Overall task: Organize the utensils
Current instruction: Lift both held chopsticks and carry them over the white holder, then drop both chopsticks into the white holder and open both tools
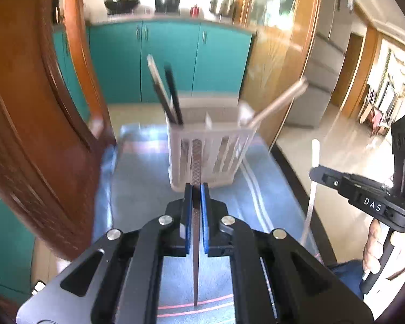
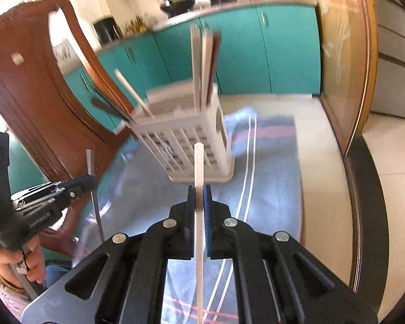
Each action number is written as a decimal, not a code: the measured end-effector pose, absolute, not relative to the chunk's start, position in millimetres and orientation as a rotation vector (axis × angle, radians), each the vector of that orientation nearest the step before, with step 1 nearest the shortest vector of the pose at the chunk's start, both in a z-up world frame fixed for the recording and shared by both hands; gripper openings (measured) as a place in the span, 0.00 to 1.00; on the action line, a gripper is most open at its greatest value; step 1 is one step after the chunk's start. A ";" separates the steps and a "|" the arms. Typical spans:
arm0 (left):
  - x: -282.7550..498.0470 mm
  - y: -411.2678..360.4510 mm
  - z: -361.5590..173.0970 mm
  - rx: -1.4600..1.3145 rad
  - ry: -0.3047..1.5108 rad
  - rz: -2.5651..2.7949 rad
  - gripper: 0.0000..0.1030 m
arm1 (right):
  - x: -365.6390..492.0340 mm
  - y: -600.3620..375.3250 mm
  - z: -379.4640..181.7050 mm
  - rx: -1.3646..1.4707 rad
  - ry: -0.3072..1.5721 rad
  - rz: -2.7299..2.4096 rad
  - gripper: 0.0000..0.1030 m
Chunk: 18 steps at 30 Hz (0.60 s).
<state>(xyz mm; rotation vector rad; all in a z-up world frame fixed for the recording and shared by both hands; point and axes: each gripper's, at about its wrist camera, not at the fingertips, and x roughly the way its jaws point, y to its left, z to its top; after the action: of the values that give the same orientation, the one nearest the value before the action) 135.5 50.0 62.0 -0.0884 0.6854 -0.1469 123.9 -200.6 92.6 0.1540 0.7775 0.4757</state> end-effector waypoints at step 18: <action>148.4 16.6 236.5 0.010 0.289 -0.131 0.07 | 144.0 -167.6 243.6 0.162 0.379 0.435 0.06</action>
<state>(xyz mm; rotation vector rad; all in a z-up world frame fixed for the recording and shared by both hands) 148.4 16.6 236.5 0.0100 0.2892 -0.1312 144.0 -167.6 243.6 0.1617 0.3789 0.4353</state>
